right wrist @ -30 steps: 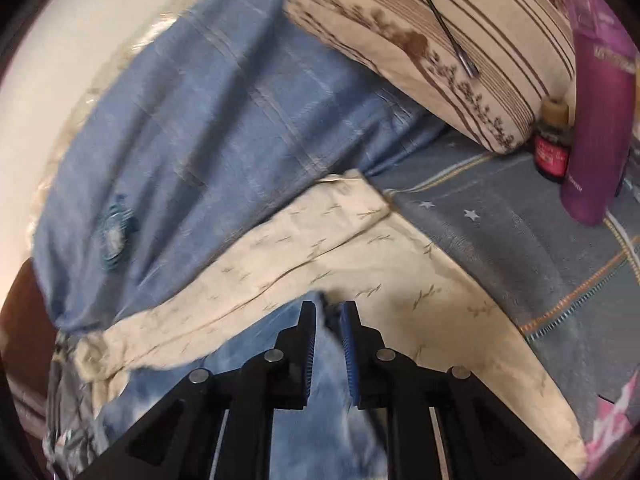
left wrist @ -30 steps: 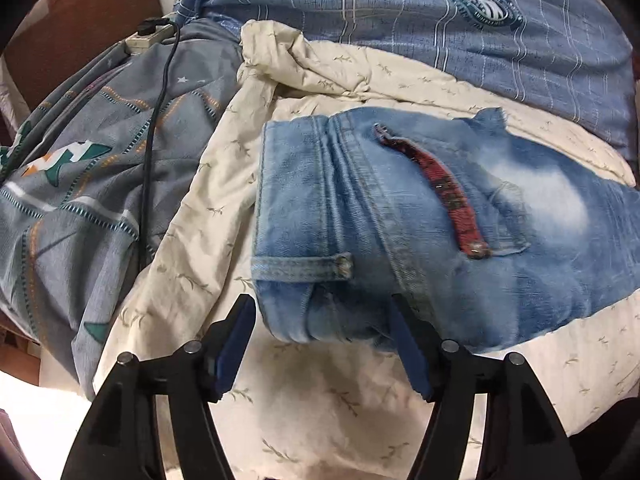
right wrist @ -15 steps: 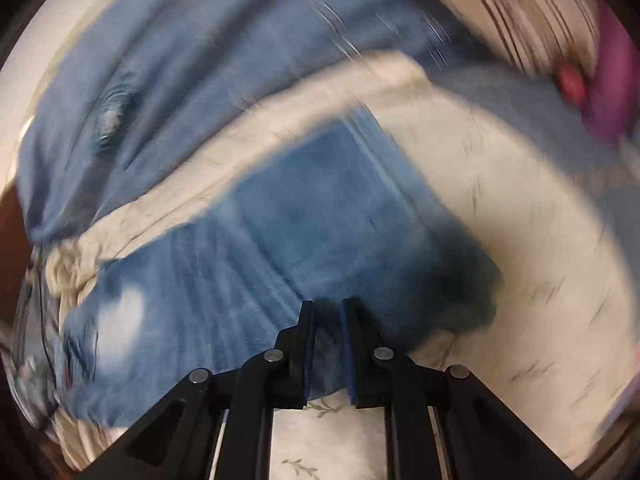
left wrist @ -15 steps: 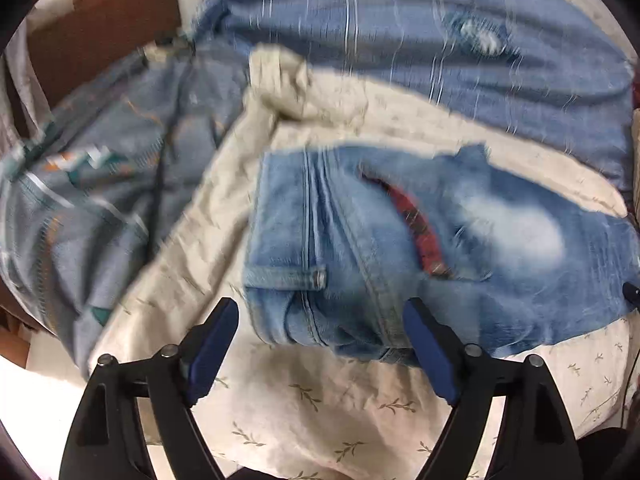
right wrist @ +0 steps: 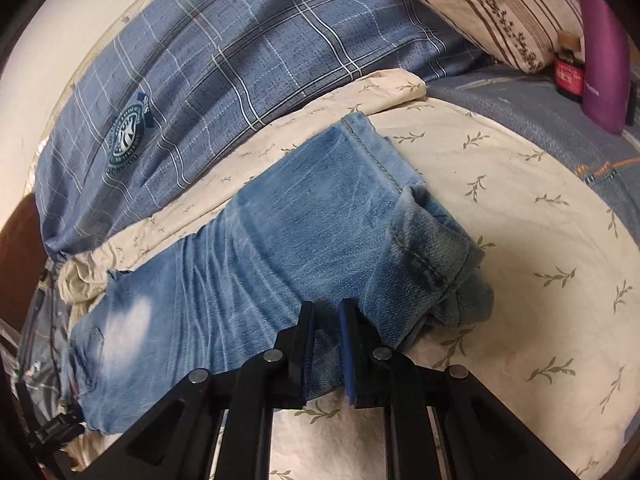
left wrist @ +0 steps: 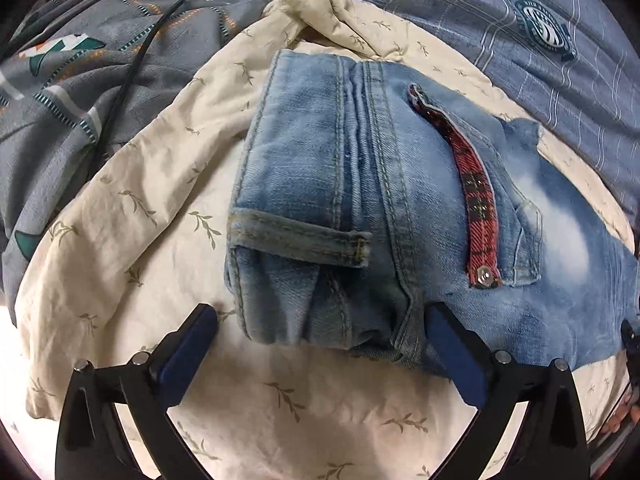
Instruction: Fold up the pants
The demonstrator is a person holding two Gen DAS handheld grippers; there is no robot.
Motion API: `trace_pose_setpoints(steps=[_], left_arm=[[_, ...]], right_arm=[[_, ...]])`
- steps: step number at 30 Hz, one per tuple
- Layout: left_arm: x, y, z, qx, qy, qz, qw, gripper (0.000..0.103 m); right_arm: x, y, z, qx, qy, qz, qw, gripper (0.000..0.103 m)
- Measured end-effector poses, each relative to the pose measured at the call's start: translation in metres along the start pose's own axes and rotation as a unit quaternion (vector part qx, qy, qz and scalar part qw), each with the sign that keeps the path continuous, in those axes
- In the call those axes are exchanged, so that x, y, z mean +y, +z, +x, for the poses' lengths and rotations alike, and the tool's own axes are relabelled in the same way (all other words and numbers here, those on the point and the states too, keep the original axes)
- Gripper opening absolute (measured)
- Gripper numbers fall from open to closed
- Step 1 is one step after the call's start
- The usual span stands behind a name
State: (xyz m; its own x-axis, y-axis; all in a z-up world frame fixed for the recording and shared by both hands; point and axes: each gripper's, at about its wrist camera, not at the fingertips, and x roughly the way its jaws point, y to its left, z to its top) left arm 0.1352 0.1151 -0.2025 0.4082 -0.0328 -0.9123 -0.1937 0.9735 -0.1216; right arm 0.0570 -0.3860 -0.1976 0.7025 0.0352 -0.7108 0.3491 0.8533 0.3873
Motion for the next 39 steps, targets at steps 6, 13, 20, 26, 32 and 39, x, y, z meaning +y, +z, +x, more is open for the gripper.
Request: trace_pose_setpoints(steps=[6,13,20,26,32,39], left_arm=[[-0.025,0.0,-0.058,-0.068,0.062,0.04,0.995,0.103],[-0.071,-0.006,-0.1,-0.124,0.046,0.1,0.9862,0.103],[-0.083,-0.002,-0.049,-0.069,0.073,0.092,0.9907,0.103],[-0.084,-0.006,-0.032,-0.07,0.081,0.089,0.9903,0.103],[-0.077,-0.012,-0.018,-0.067,0.047,0.106,0.991,0.103],[-0.078,-0.026,-0.015,-0.066,0.04,0.131,0.9884,0.103]], right_arm=[[0.014,-0.001,-0.012,-0.007,-0.028,-0.045,0.999,0.015],[0.056,-0.018,-0.039,-0.045,0.037,-0.103,0.993,0.015],[0.109,-0.044,-0.018,0.007,0.093,-0.154,0.984,0.015],[0.11,-0.043,0.012,0.046,0.099,-0.127,0.986,0.015],[0.113,-0.048,0.028,0.065,0.084,-0.138,0.985,0.016],[0.1,-0.055,0.026,0.083,0.094,-0.129,0.984,0.016]])
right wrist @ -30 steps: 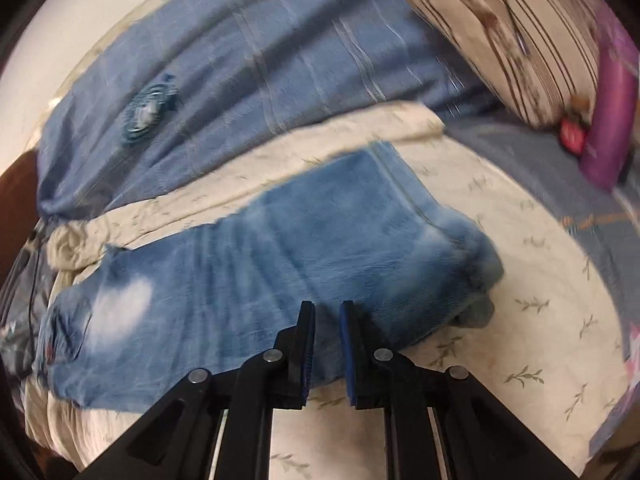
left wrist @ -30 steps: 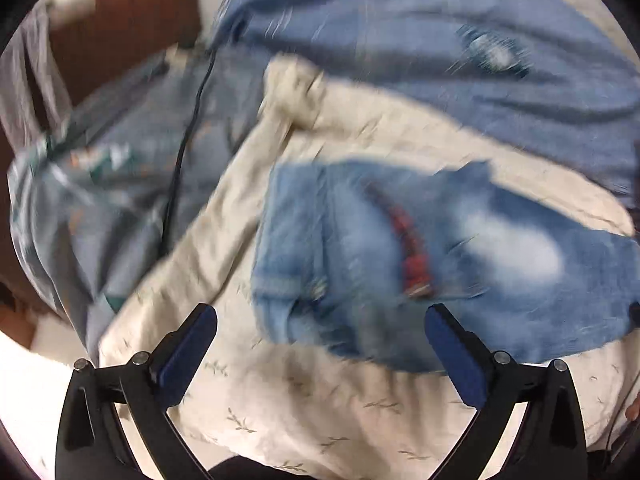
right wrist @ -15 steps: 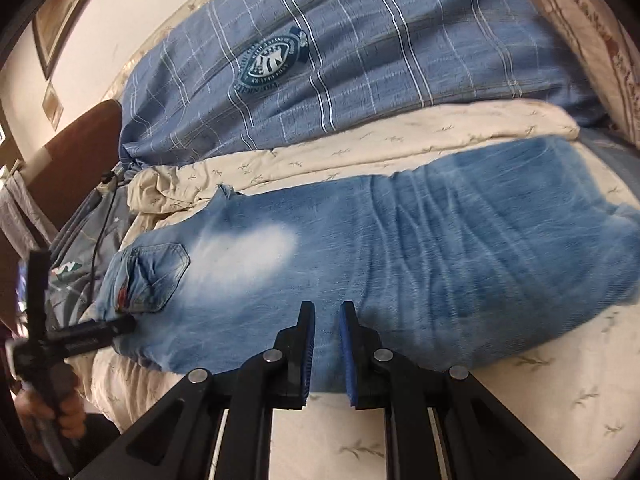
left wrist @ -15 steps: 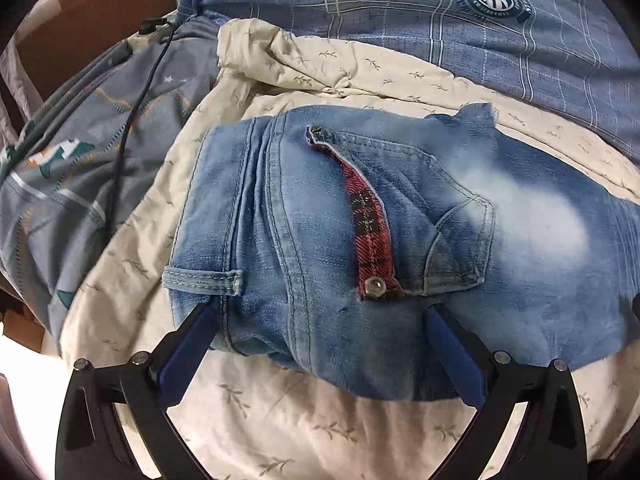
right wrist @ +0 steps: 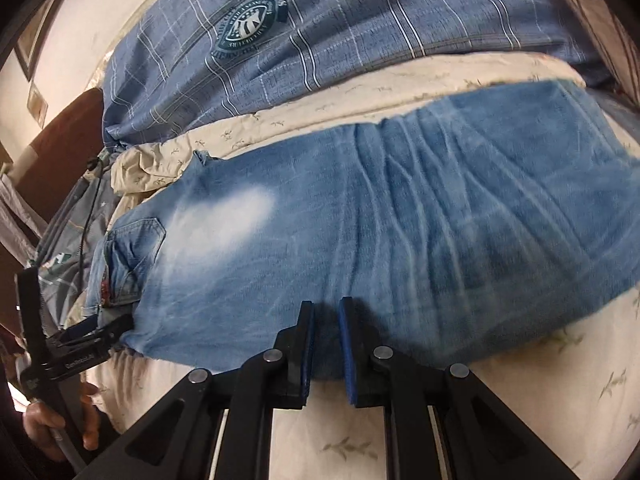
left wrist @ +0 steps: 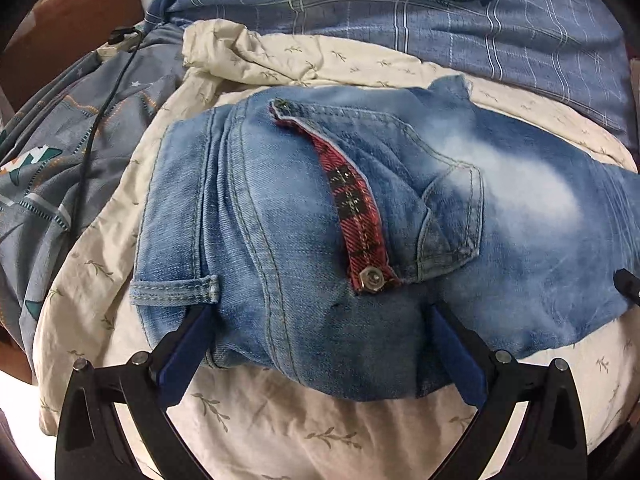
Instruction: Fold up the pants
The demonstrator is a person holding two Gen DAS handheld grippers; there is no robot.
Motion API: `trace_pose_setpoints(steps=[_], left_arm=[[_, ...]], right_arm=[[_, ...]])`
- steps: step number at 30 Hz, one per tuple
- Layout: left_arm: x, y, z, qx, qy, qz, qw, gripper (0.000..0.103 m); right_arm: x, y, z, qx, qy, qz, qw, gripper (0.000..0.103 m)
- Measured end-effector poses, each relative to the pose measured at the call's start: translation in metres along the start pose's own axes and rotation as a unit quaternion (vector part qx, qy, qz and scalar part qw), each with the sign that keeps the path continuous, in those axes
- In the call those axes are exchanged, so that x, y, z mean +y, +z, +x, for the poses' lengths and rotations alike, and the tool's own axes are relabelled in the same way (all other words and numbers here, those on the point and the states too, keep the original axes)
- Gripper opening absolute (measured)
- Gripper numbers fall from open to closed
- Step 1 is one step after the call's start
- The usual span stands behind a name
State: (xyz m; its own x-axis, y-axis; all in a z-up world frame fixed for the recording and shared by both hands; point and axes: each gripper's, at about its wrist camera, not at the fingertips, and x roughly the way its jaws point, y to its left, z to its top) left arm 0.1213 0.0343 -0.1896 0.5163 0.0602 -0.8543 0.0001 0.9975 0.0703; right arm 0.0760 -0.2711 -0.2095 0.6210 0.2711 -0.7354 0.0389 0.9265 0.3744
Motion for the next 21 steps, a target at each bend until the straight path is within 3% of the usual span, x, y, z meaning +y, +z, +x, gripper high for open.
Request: trace_pose_setpoints(steps=[6,11,14,18,21], left_arm=[[0.009,0.006,-0.006,0.013,-0.018,0.0,0.9997,0.103],[0.022,0.012,-0.037,-0.036,0.027,-0.015,0.9989,0.103],[0.041,0.02,-0.049,-0.062,0.029,-0.044,0.9967,0.103],[0.057,0.025,-0.028,-0.025,0.047,-0.039,0.9978,0.103],[0.067,0.02,-0.005,0.009,0.055,-0.038,0.9977,0.103]], right_arm=[[0.008,-0.001,-0.008,0.001,-0.018,-0.021,1.0,0.015],[0.031,0.015,-0.016,-0.024,0.002,-0.052,0.998,0.016],[0.057,0.035,-0.011,-0.027,0.024,-0.073,0.997,0.016],[0.094,0.066,0.02,-0.007,0.047,-0.076,0.996,0.016],[0.114,0.086,0.05,0.011,0.042,-0.085,0.995,0.016]])
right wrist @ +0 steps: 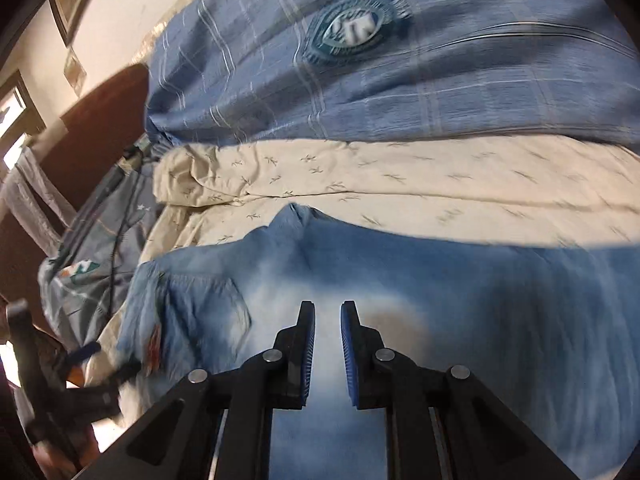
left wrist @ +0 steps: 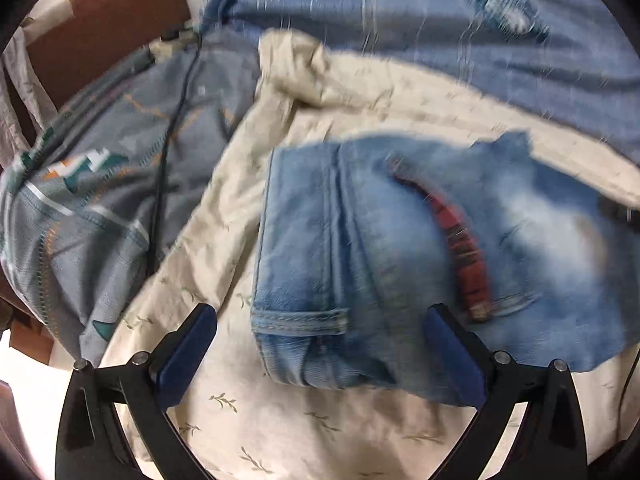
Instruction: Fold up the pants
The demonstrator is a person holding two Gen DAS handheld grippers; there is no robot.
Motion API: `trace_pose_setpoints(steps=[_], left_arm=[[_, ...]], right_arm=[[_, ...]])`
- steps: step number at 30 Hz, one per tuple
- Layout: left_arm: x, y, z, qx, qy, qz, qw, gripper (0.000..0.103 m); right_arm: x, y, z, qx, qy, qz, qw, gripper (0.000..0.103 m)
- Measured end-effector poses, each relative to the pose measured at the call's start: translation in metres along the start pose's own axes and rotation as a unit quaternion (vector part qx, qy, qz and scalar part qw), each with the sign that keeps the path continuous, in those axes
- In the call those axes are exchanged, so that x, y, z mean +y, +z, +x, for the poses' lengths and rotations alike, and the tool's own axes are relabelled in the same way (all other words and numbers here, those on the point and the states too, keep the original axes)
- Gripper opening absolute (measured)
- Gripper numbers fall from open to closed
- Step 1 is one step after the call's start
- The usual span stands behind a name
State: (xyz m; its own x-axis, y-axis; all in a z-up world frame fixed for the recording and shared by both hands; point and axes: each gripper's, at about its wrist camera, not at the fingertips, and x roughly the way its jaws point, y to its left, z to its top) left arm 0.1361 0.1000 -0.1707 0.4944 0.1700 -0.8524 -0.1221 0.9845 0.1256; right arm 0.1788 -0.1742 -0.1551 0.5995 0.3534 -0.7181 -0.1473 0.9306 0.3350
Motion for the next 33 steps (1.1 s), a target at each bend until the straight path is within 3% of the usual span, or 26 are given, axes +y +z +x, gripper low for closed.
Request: trace_pose_setpoints(steps=[5,9,16,18,20,24,26,31,33], left_arm=[[0.007,-0.005,0.018,0.011,-0.024,0.001,0.9997,0.103],[0.006,-0.008,0.024,0.017,-0.031,0.003,0.9994,0.103],[0.001,-0.004,0.026,0.026,-0.022,0.029,0.999,0.103],[0.002,-0.004,0.018,0.02,-0.02,0.028,0.9992,0.103],[0.005,-0.005,0.005,0.012,-0.016,0.021,0.9996,0.103],[0.003,-0.001,-0.032,-0.04,0.003,0.023,0.9989,0.103],[-0.005,0.003,-0.049,-0.061,-0.014,0.029,0.9976,0.103],[-0.042,0.0,-0.055,-0.056,-0.038,0.065,0.9955,0.103],[-0.063,-0.006,-0.041,-0.029,-0.06,0.092,0.9936,0.103]], right_arm=[[0.018,0.025,0.057,0.049,-0.007,-0.014,0.999,0.016],[0.025,0.03,0.093,0.08,-0.041,-0.024,0.996,0.016],[0.028,0.04,0.098,0.069,-0.058,-0.029,0.996,0.015],[0.028,0.037,0.082,0.045,-0.06,-0.028,0.997,0.015],[0.018,0.031,0.057,0.021,-0.034,-0.015,0.999,0.015],[-0.01,0.016,0.005,-0.015,-0.018,0.007,1.0,0.015],[-0.032,0.006,-0.027,-0.028,-0.002,0.04,0.999,0.015],[-0.089,-0.024,-0.108,-0.061,0.033,0.119,0.99,0.015],[-0.116,-0.04,-0.137,-0.082,0.056,0.168,0.981,0.018]])
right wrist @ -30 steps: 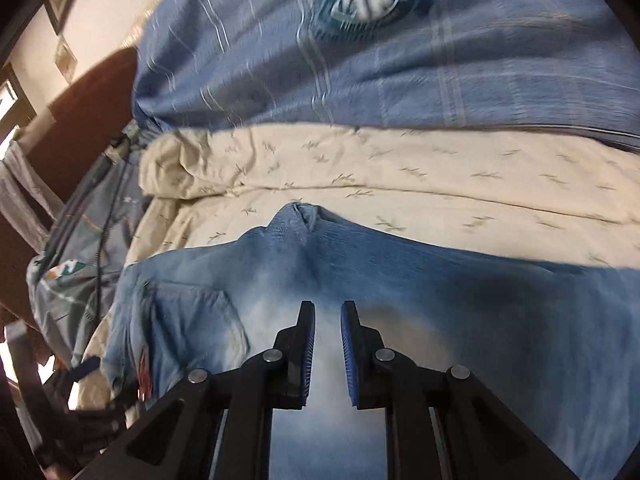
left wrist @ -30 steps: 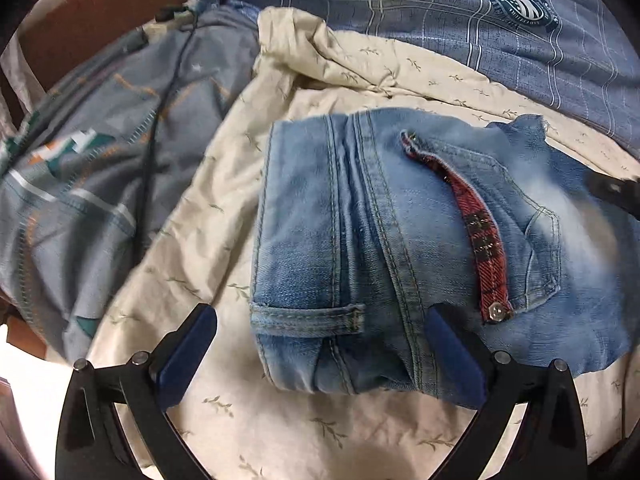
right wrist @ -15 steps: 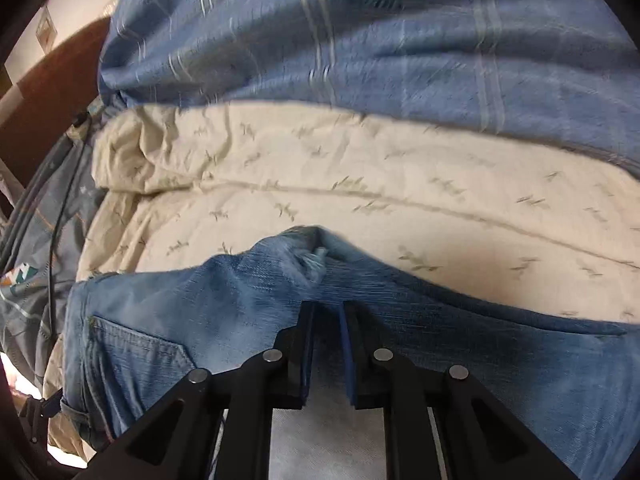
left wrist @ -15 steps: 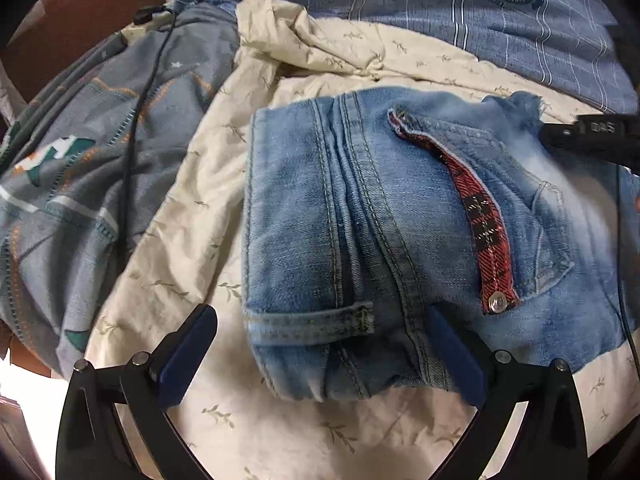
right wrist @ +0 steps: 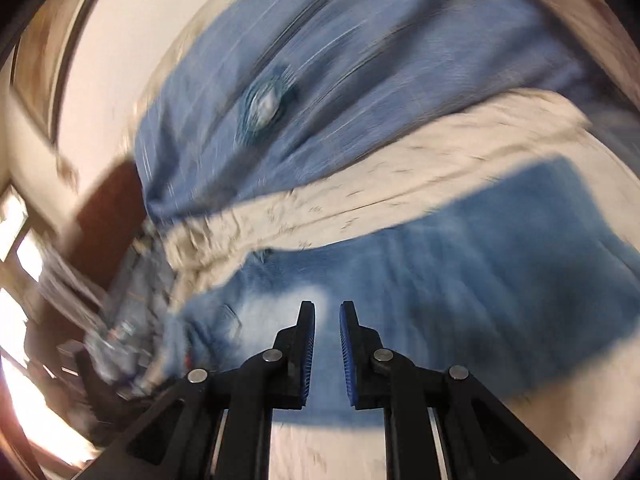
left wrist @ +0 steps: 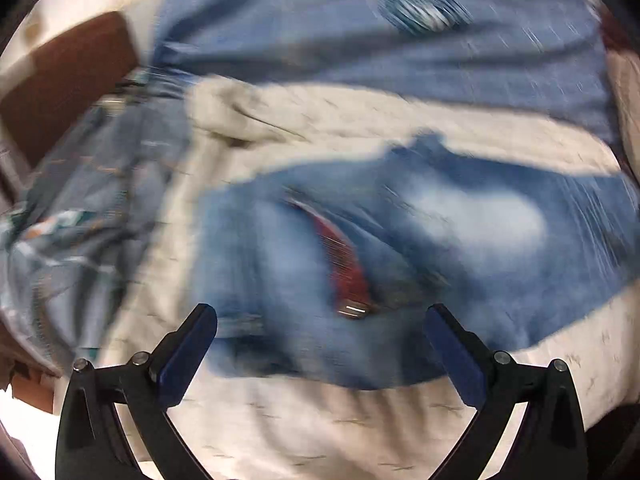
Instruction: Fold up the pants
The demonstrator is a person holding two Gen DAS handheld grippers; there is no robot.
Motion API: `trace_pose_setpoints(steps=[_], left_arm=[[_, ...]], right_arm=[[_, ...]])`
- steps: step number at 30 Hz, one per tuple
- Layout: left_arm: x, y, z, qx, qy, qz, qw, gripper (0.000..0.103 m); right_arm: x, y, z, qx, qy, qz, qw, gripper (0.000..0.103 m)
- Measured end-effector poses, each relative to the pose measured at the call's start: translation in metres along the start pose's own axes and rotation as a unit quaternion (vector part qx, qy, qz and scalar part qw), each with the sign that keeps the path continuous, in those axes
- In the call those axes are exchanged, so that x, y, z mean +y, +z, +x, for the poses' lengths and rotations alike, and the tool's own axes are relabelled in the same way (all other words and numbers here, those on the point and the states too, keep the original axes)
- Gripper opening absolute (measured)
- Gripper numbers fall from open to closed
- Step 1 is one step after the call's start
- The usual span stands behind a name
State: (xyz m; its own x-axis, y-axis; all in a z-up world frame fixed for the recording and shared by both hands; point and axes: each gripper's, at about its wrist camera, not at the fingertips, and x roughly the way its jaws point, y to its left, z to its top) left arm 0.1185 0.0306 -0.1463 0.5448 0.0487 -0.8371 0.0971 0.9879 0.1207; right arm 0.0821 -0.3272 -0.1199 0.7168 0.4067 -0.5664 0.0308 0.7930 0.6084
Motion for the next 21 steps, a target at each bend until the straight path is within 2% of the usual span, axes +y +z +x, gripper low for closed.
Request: trace_pose_setpoints(steps=[1,2,3,4,5,6,9,13,15,18,21], left_arm=[[-0.009,-0.002,0.017,0.032,-0.003,0.017,0.9993,0.103],[-0.016,-0.007,0.036,0.07,0.014,0.029,0.997,0.103],[-0.018,-0.009,0.045,0.082,0.015,0.026,0.9961,0.103],[-0.015,-0.01,0.043,0.073,0.008,0.009,0.9973,0.103],[-0.013,-0.009,0.041,0.072,0.006,0.003,0.9974,0.103],[-0.011,-0.008,0.038,0.074,0.005,0.0,0.9972,0.103],[-0.012,-0.003,0.022,0.065,0.017,-0.002,0.9978,0.103],[-0.021,-0.002,-0.005,0.038,-0.005,0.002,0.9993,0.103],[-0.026,-0.001,-0.01,0.033,-0.014,0.014,0.9993,0.103],[-0.025,-0.001,0.001,0.039,0.002,0.023,0.999,0.103],[-0.016,-0.005,0.018,0.061,0.001,0.008,0.9981,0.103]], right_arm=[[-0.016,-0.002,-0.017,-0.011,0.008,0.029,0.999,0.025],[-0.031,-0.005,-0.032,-0.021,0.01,0.053,0.998,0.038],[-0.042,-0.007,-0.043,-0.031,0.005,0.071,0.997,0.049],[-0.055,-0.011,-0.057,-0.048,-0.005,0.092,0.995,0.072],[-0.066,-0.015,-0.068,-0.069,-0.01,0.11,0.991,0.077],[-0.077,-0.018,-0.077,-0.087,-0.008,0.128,0.988,0.077],[-0.105,-0.023,-0.084,-0.085,0.012,0.179,0.98,0.077],[-0.124,-0.027,-0.067,-0.068,0.024,0.227,0.971,0.076],[-0.131,-0.029,-0.059,-0.07,0.013,0.244,0.967,0.076],[-0.143,-0.028,-0.046,-0.076,-0.009,0.275,0.958,0.076],[-0.149,-0.021,-0.043,-0.096,-0.007,0.28,0.955,0.076]])
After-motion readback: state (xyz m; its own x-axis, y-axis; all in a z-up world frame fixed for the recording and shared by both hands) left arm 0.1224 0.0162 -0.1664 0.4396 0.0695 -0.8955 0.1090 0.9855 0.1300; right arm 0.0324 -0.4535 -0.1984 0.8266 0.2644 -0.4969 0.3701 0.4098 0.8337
